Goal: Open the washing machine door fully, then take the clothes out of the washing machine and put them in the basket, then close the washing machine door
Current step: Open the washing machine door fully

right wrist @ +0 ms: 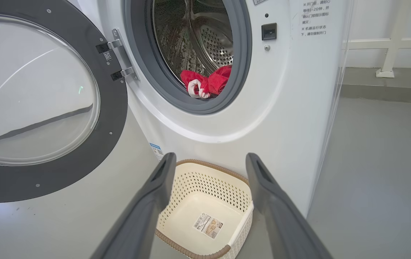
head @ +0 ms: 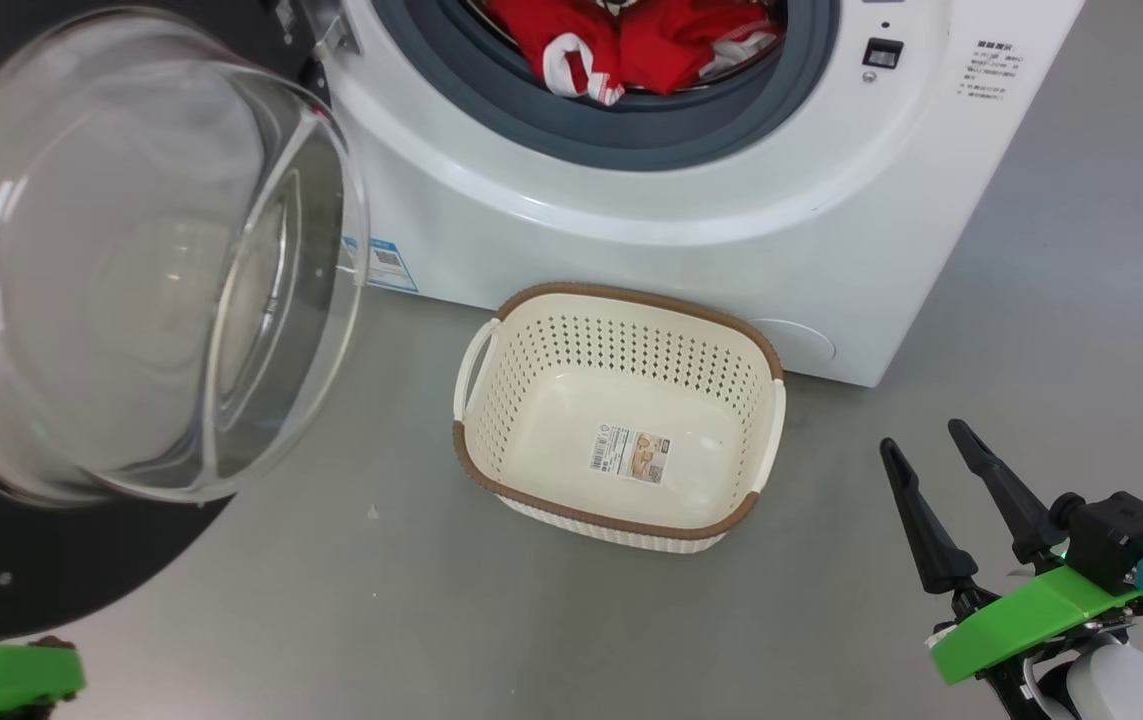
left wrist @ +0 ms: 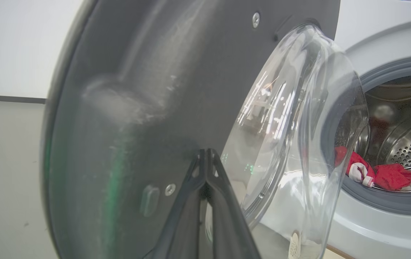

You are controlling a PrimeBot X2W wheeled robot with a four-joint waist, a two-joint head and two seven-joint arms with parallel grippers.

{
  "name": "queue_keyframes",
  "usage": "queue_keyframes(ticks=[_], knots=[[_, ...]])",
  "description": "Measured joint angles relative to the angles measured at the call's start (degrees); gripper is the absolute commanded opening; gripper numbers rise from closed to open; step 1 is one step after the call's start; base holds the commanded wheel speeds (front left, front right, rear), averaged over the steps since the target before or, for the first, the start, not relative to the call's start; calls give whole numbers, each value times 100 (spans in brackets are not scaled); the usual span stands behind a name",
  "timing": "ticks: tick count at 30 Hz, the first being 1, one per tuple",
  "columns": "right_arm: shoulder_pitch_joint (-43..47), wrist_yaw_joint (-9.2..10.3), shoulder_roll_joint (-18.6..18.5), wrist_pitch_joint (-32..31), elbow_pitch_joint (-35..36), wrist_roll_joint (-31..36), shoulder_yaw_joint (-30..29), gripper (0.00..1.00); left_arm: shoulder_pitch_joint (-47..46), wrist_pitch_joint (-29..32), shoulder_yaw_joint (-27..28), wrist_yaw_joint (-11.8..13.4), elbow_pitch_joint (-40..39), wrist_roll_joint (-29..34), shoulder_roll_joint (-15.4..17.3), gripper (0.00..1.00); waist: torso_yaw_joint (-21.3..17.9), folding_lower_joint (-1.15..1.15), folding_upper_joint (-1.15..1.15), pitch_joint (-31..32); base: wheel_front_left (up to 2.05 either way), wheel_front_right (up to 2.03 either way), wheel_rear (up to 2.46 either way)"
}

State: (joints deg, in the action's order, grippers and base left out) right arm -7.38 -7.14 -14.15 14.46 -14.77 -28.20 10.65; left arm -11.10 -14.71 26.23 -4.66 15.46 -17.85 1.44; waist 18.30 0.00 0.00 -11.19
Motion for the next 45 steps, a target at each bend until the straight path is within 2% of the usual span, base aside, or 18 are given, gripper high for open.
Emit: queue_keyframes(ticks=[14, 26, 32, 37, 45], knots=[[-141, 0, -60, 1, 43, 0, -24, 100, -750, -1, 926, -180, 859, 318, 367, 0, -126, 0, 0, -220, 0, 0, 0], [-160, 0, -80, 1, 74, 1, -35, 100, -1188, -2, 1278, -278, 1505, 528, 676, 0, -215, 0, 0, -341, 0, 0, 0], [-239, 0, -64, 1, 74, 9, -48, 100, -1249, -2, 1247, -290, 1644, 567, 726, 0, -217, 0, 0, -281, 0, 0, 0], [-236, 0, 2, 1, 60, 8, -46, 100, -1216, -1, 988, -291, 1667, 404, 825, 0, -217, 0, 0, -143, 0, 0, 0], [-192, 0, 97, 1, 2, 7, -31, 100, -654, -1, 524, -291, 1255, 255, 767, 0, -242, 0, 0, 178, 0, 0, 0]])
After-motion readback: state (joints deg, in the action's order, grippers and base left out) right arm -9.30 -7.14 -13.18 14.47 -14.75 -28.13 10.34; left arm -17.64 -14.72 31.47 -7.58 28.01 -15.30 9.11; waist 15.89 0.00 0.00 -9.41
